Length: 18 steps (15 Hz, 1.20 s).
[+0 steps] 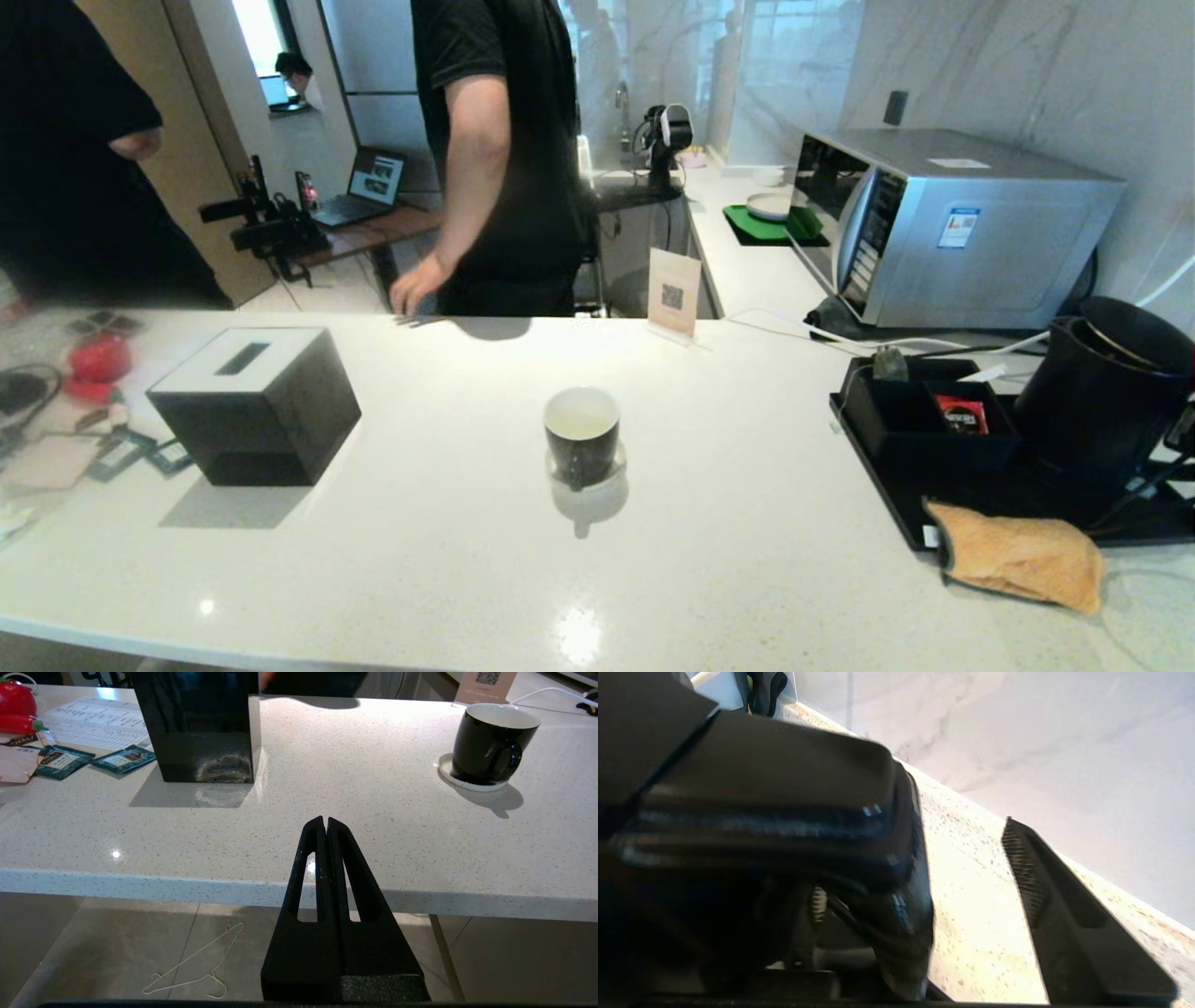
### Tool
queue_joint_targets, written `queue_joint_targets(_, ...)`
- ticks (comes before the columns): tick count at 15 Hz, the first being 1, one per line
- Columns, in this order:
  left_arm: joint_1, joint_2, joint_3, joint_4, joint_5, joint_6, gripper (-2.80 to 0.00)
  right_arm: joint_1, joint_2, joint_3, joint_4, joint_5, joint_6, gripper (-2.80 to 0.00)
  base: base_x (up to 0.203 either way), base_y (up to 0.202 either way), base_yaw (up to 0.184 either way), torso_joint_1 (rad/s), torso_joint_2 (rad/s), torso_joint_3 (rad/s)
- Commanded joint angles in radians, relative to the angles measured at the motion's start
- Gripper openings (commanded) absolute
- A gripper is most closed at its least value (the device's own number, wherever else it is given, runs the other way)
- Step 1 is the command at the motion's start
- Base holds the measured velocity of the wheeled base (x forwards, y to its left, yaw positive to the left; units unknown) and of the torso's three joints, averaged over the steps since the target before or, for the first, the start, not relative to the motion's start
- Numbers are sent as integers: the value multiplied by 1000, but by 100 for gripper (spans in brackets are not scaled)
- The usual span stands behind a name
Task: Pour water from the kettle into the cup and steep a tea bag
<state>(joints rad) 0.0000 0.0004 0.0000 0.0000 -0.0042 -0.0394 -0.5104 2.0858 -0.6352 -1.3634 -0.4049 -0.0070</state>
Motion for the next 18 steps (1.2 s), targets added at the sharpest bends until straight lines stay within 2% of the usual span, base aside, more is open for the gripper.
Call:
queue_joint_targets(1,0,1,0,0,0,-1,-280,4,-31,39,-8,-1,-1,0,0,0,0,0,0,0)
queue_joint_targets(18,0,1,0,0,0,-1,-280,6,-286,323,-5,1,-1,0,0,0,0,0,0,0)
